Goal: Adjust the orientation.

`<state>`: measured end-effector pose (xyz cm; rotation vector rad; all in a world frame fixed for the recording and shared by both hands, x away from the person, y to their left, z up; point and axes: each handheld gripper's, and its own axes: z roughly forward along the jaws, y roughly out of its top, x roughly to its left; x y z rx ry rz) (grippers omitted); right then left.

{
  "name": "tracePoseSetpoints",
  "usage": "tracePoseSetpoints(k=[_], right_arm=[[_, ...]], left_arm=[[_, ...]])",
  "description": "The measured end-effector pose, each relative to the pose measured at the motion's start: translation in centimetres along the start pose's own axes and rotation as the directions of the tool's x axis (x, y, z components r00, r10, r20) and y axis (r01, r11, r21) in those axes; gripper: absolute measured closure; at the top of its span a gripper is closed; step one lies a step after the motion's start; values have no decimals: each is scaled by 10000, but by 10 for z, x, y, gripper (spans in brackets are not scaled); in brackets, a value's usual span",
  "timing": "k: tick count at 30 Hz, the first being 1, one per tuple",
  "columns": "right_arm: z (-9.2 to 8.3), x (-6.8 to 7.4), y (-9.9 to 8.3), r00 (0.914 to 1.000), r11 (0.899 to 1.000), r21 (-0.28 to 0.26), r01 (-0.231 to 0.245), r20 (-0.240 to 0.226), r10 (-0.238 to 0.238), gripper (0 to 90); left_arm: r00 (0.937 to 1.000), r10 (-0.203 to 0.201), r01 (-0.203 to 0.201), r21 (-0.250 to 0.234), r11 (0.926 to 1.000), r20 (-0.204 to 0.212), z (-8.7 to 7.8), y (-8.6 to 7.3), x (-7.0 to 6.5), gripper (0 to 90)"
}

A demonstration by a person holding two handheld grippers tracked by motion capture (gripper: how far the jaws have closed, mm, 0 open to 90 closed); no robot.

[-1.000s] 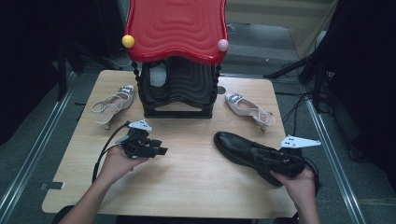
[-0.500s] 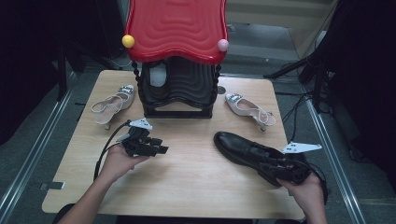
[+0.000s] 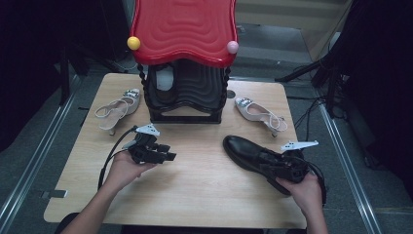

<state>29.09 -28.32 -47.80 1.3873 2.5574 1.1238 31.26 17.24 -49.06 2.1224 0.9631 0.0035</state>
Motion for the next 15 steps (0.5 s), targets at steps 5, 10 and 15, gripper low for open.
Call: tracePoseSetpoints(k=[5,10,15], right_arm=[[-1,4,3,9999,9999,-93,-118,112,119,828],[-1,16,8,9999,9999,-138,61,-107,-62,826],[10,31,24,9988,9993,-187,325,-370,-331,826]], left_arm=[[9999,96,-92,-475,9988,88,-4,1,-1,666],[9999,-16,21,-422,9991,112,-6,0,2,703],[9997,136,-140,-207,9997,-194,-6,0,-1,844]])
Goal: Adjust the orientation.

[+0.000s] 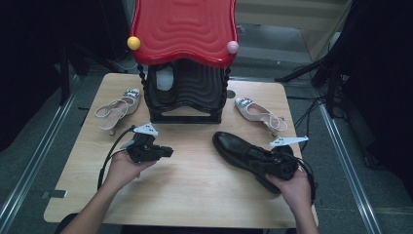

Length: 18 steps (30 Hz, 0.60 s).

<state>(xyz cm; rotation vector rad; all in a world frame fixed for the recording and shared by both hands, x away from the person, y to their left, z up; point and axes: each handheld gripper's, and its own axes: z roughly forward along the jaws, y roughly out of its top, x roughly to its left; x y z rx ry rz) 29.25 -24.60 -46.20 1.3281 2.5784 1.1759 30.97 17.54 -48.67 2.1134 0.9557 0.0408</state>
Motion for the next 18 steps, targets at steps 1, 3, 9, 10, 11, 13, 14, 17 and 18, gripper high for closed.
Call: tracePoseSetpoints(k=[1,3,9,10,11,13,14,17,18], right_arm=[[9,7,8,9998,9998,15,185,-102,-185,826],[18,14,16,9991,9995,-19,316,-277,-316,826],[44,31,37,9946,9972,214,715,-763,-697,823],[44,31,37,9946,9972,214,715,-763,-697,823],[47,33,41,9940,9967,270,768,-801,-744,824],[55,38,47,9926,9957,302,871,-881,-841,824],[59,40,50,9921,9954,346,888,-915,-853,824],[72,49,58,9889,9932,434,1080,-1076,-1029,822],[77,52,60,9879,9931,414,1095,-1146,-1041,820]], left_arm=[[9999,-74,75,-64,10000,106,-1,0,0,849],[9999,-108,106,-302,9995,-45,-3,-1,0,877],[9997,-137,131,-303,9995,-217,-6,-6,0,900],[9996,-161,153,-327,9993,-232,-7,-7,-1,900],[9995,-190,181,-380,9991,-239,-7,-7,-1,900],[9994,-267,258,-444,9987,-210,-8,-9,-1,900],[9994,-270,260,-432,9987,-226,-8,-10,-1,900],[9997,-199,190,-630,9978,-134,-11,-12,-2,887],[9998,-202,198,-678,9975,-54,-12,-12,-2,878]])
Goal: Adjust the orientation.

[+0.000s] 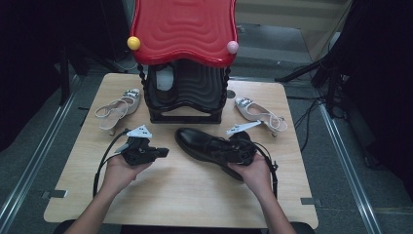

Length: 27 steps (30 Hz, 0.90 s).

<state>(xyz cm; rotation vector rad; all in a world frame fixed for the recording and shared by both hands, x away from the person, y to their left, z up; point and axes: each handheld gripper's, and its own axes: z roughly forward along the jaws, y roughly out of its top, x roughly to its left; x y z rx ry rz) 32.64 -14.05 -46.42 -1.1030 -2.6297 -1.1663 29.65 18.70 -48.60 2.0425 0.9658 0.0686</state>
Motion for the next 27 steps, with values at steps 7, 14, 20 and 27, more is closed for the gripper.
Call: tracePoseSetpoints(k=[7,14,20,27], right_arm=[[28,9,14,10000,9999,93,43,-51,-43,815],[36,13,14,9998,10000,60,6,173,-7,806],[32,12,11,9999,10000,57,50,99,-50,753],[5,6,7,9999,9994,-350,16,-129,-20,732]], left_arm=[[9997,-84,84,23,10000,-228,-1,-4,1,858],[9995,-292,293,83,9995,-94,5,-2,2,870],[9995,-288,289,125,9995,-111,8,-2,4,874],[9990,-230,234,103,9997,-389,13,-1,5,898]])
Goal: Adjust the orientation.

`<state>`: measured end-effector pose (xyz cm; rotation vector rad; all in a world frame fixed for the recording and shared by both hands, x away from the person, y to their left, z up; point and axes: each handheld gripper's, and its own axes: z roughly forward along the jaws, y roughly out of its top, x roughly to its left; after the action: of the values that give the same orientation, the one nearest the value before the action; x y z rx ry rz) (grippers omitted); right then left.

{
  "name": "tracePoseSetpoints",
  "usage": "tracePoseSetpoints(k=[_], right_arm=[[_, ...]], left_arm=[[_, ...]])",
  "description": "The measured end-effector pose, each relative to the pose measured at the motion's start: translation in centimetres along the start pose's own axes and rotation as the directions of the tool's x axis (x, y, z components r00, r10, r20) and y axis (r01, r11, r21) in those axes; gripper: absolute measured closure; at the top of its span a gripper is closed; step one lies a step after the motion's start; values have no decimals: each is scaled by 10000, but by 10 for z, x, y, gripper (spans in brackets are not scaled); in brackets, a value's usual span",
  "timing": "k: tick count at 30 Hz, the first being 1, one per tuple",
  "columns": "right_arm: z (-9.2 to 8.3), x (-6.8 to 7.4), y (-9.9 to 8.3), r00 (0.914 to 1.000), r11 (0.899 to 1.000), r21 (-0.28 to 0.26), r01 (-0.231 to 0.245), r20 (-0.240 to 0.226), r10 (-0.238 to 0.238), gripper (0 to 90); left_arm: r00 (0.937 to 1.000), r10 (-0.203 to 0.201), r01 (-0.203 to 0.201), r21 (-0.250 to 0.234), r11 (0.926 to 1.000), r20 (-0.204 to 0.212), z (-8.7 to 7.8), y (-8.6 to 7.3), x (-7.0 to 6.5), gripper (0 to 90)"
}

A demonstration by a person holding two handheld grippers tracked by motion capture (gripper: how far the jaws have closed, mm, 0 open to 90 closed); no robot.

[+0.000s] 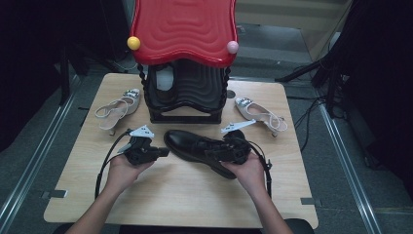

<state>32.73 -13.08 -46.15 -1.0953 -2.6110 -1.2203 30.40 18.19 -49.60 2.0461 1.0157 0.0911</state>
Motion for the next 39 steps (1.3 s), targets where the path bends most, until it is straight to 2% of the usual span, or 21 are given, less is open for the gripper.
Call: tracePoseSetpoints(k=[2,3,4,6,7,8,10,12,13,15,16,18,19,21,22,26,27,29,32,39], right_arm=[[-11,-4,-2,9998,10000,-52,-27,-181,26,773],[-16,-6,-3,9996,10000,-33,-61,-288,60,821],[-27,-8,-5,9998,9999,-60,149,134,-149,898],[-32,-9,-6,9992,9995,-124,306,258,-302,900],[-39,-15,-6,9981,9994,-247,243,564,-228,900],[-39,-15,-6,9981,9994,-247,243,564,-228,900],[-43,-26,-4,9976,9991,-399,172,681,-144,900],[-45,-38,-1,9963,9975,-672,198,849,-140,900],[-45,-50,2,9954,9967,-790,184,953,-108,900],[-44,-55,3,9943,9974,-693,188,1064,-113,900],[-42,-59,3,9929,9978,-629,223,1179,-147,900],[-38,-64,0,9914,9957,-809,451,1264,-346,900],[-35,-66,-1,9914,9958,-832,394,1277,-285,900],[-30,-67,-4,9915,9954,-828,484,1244,-379,900],[-25,-68,-6,9912,9970,-618,466,1268,-385,900],[-17,-67,-8,9917,9984,-330,458,1215,-415,900],[-13,-62,-9,9862,9973,-230,693,1525,-650,900],[-13,-62,-10,9851,9966,-279,776,1563,-723,900],[-13,-64,-11,9889,9979,-395,513,1414,-453,900],[-15,-61,-15,9919,9989,-435,178,1266,-121,900]], left_arm=[[10000,-77,77,-26,10000,26,1,0,0,898],[9999,-118,118,11,9999,-57,2,1,-1,900],[9998,-183,183,56,9998,-28,2,1,-2,900],[9999,-90,90,-9,10000,-147,3,4,-6,900],[9999,-109,109,-25,9999,-50,3,6,-7,900],[9999,-120,120,-72,9999,-13,3,8,-8,900],[9999,-61,61,-30,10000,-83,4,14,-9,900],[9999,-70,71,23,10000,-116,6,20,-10,900],[9996,-274,274,7,9996,109,8,25,-12,900],[9997,-228,228,-2,9997,56,9,26,-14,900],[9999,-102,101,-144,9998,-126,10,26,-18,900],[9997,-214,217,-354,9991,91,12,23,-22,900],[9997,-197,201,-375,9991,115,14,21,-23,900],[10000,-55,56,-120,9999,74,20,18,-27,900],[10000,4,-4,-96,10000,39,23,16,-28,900],[9998,-152,155,-259,9995,125,29,8,-30,900],[9999,-124,126,-238,9996,61,30,7,-30,900],[9999,-3,1,-177,9998,-114,31,6,-30,900],[10000,-13,13,-133,9999,-30,33,5,-30,900],[9999,45,-44,-53,10000,113,40,3,-32,894]])
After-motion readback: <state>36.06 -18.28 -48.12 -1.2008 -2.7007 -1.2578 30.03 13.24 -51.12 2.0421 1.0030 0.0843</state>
